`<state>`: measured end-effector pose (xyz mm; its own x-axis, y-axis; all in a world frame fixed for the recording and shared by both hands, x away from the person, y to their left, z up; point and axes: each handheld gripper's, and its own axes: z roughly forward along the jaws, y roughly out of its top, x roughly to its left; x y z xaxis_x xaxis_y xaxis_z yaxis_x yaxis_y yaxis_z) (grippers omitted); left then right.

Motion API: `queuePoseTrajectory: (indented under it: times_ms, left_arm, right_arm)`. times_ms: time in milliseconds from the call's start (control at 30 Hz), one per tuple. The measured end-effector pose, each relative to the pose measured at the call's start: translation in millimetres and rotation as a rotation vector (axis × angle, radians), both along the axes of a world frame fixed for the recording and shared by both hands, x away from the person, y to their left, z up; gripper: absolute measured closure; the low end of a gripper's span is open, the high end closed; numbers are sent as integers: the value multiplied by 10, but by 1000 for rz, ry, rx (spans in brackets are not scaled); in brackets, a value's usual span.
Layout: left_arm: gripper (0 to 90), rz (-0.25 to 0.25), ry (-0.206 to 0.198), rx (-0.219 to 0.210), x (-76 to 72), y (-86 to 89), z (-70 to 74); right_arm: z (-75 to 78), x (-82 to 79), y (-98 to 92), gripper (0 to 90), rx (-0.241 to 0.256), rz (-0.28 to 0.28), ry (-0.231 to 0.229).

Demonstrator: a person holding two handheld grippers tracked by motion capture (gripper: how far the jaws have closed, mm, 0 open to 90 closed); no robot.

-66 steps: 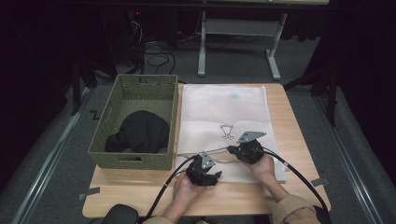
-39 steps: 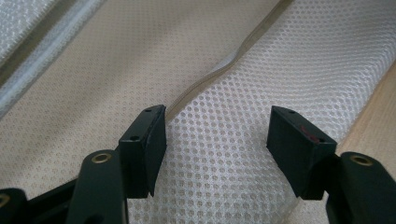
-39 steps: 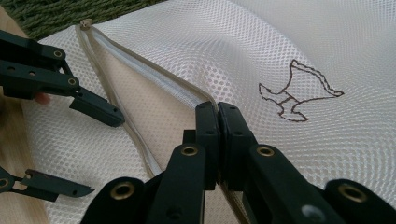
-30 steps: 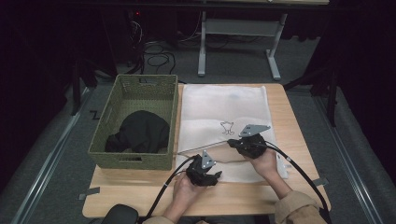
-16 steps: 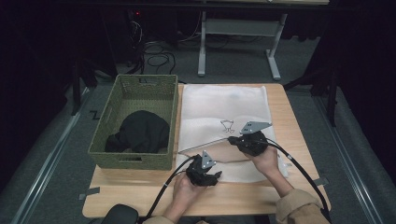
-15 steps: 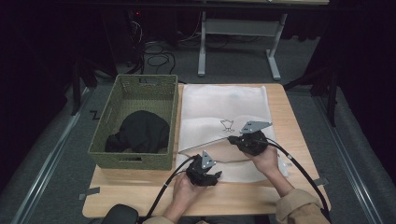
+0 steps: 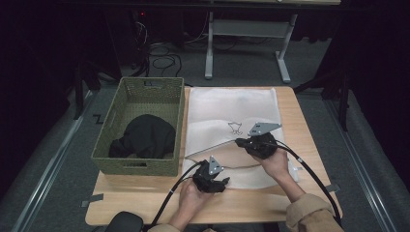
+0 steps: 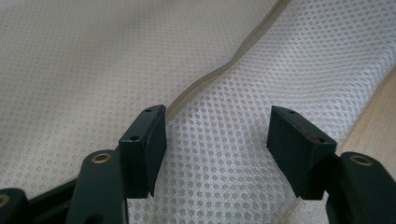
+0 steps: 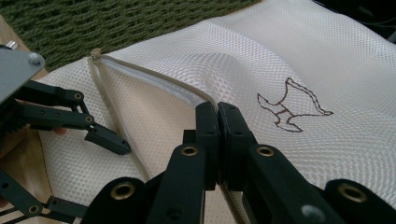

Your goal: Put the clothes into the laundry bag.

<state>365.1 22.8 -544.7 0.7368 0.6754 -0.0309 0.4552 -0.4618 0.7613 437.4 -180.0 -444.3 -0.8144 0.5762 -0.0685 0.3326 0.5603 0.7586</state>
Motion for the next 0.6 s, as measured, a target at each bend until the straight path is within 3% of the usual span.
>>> queuePoseTrajectory:
  times_ms: [600]
  left_arm:
    - [378, 1, -3, 3, 1, -1, 0]
  right_arm:
    - [212, 39, -23, 887, 36, 0, -29]
